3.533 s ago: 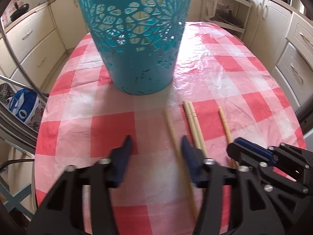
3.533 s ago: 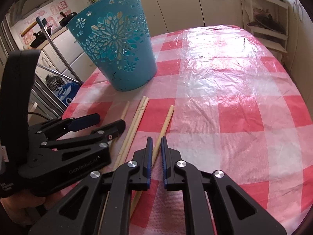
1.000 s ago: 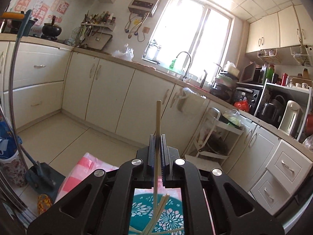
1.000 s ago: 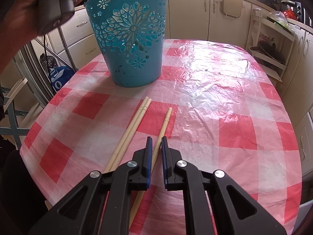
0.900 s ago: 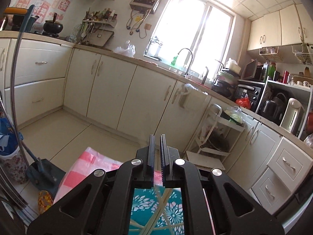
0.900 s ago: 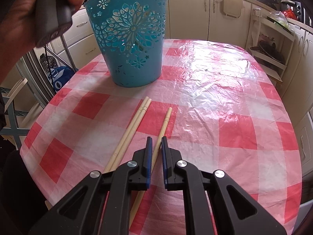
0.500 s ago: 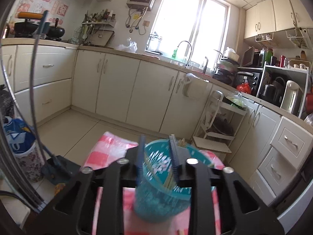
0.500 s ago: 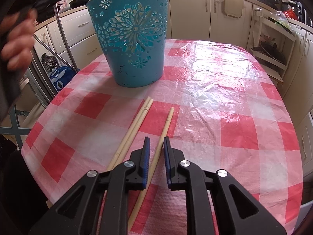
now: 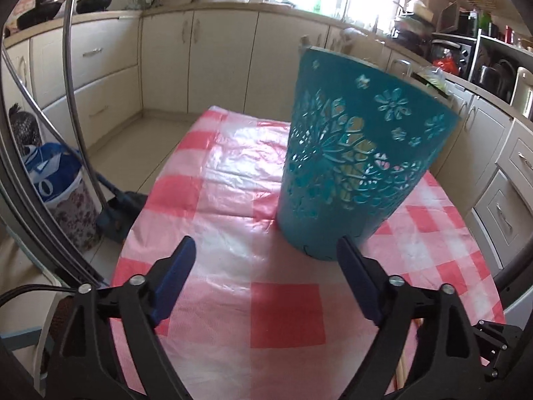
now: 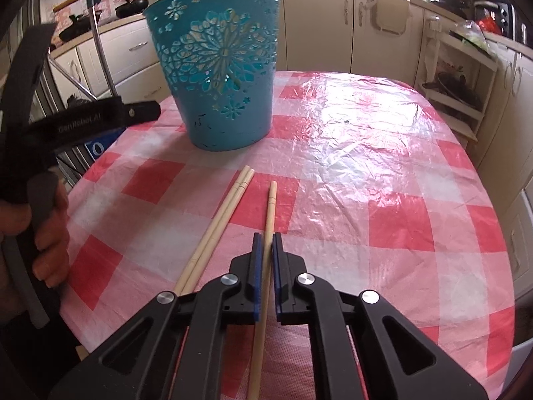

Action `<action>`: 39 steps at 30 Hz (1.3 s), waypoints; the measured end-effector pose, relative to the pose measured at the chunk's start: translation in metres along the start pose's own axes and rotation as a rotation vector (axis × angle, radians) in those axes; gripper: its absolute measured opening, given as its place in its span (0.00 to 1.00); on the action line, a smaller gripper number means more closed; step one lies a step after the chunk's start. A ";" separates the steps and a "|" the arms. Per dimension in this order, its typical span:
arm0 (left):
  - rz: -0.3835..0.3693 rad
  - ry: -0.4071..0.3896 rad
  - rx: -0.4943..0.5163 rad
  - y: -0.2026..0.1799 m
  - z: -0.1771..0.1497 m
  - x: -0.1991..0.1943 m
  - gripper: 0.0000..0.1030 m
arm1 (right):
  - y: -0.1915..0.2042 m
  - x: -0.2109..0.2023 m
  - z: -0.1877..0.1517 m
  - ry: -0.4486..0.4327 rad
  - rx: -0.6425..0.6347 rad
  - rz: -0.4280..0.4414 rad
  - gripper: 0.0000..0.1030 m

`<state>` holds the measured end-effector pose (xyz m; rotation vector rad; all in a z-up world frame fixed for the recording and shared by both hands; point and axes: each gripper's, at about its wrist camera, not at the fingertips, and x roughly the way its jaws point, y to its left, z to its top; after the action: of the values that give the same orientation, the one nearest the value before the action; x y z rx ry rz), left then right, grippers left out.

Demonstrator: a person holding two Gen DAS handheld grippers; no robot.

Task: Organize utensils
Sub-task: 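Grasp a chopstick with the right tool while the left tool returns toward the table, then lift the chopstick with the right tool over the basket and open to drop it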

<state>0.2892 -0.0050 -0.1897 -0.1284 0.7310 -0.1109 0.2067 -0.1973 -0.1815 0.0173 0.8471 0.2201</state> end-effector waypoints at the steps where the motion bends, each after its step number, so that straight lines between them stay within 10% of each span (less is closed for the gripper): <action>1: -0.001 0.022 -0.006 0.002 -0.001 0.004 0.88 | 0.000 0.000 0.000 0.001 0.002 -0.002 0.06; 10: 0.005 0.109 0.021 -0.005 -0.005 0.019 0.92 | 0.002 0.001 0.000 -0.008 -0.001 -0.015 0.06; 20: 0.031 0.162 0.021 -0.007 -0.003 0.028 0.92 | -0.040 -0.004 -0.001 -0.030 0.284 0.200 0.06; 39: 0.042 0.187 0.033 -0.011 -0.004 0.034 0.92 | -0.049 -0.066 0.037 -0.252 0.394 0.452 0.06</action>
<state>0.3113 -0.0216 -0.2131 -0.0721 0.9178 -0.0955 0.2010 -0.2554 -0.1131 0.5986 0.6150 0.4616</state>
